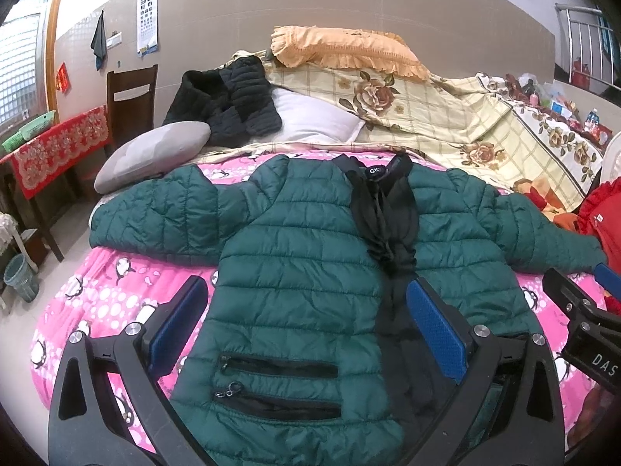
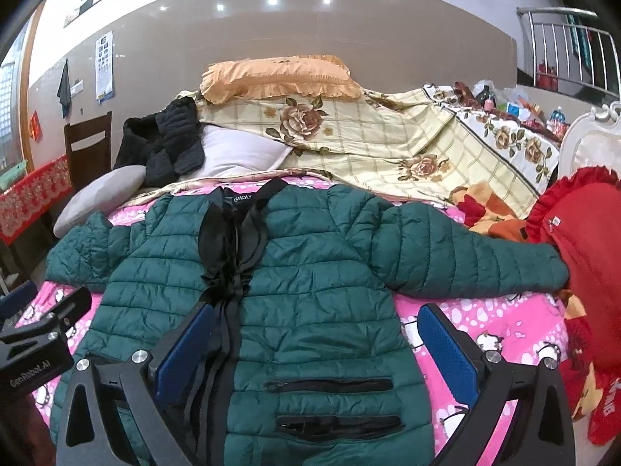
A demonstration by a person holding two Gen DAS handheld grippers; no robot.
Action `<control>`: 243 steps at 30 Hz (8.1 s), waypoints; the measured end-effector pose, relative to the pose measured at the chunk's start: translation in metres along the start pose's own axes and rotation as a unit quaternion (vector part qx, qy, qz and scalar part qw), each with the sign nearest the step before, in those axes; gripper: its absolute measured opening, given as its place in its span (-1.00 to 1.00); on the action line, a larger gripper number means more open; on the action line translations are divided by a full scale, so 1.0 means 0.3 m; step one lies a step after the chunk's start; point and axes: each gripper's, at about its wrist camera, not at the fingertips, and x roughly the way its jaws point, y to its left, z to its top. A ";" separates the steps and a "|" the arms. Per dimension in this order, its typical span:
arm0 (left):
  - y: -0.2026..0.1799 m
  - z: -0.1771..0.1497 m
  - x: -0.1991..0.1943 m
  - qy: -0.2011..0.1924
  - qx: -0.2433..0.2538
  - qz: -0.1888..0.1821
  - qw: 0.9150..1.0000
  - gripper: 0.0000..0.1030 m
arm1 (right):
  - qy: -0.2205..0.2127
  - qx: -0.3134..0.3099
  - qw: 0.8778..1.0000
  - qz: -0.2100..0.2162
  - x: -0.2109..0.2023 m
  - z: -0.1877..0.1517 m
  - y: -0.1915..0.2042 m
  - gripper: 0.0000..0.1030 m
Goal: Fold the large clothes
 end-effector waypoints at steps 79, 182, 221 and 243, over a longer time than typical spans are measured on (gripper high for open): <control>0.017 -0.009 0.031 0.022 0.000 -0.011 1.000 0.99 | 0.017 -0.006 1.000 0.014 0.023 -0.001 0.021 1.00; 1.301 0.400 0.368 0.028 -0.283 -0.031 0.958 -0.82 | 0.064 -0.031 0.994 0.087 0.122 -0.004 0.193 1.00; 0.354 0.170 0.401 0.119 0.005 -0.094 0.988 -0.89 | 0.080 0.070 0.984 0.141 0.092 -0.036 -0.023 1.00; 0.350 0.203 0.436 0.087 0.069 -0.101 0.989 0.99 | 0.091 0.088 0.977 0.169 0.122 -0.051 -0.033 1.00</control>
